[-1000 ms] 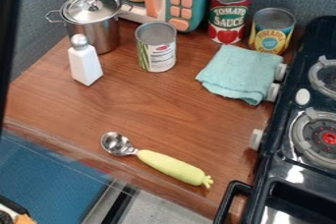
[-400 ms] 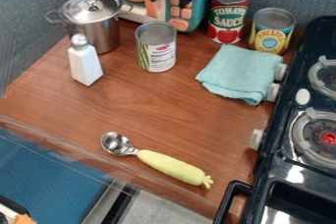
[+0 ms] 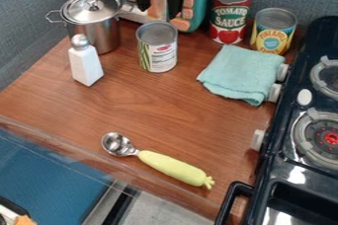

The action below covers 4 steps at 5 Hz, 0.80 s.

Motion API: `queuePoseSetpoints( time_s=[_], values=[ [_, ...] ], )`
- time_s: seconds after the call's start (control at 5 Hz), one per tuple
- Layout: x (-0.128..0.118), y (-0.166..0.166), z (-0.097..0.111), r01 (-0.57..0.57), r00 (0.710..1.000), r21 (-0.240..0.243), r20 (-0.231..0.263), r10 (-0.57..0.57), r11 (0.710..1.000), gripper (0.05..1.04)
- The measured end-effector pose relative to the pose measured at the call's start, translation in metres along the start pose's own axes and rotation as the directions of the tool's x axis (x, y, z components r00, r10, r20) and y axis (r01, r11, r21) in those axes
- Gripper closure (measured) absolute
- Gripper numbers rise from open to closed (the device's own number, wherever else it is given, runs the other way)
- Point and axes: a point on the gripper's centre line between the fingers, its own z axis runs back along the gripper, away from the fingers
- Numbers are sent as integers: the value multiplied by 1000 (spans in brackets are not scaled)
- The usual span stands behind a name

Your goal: Push the can above the yellow spoon

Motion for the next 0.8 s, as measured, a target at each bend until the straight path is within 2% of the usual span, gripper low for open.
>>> queuePoseSetpoints(
  time_s=[0.4, 0.6, 0.8],
  values=[
    [-4, -2, -10, -68, 998, -9, 3, 68, 998, 85],
    [-3, -5, -8, -102, 995, -23, 3, 102, 995, 85],
    [4, -6, -1, -121, 992, -37, 25, 122, 992, 85]
  ],
)
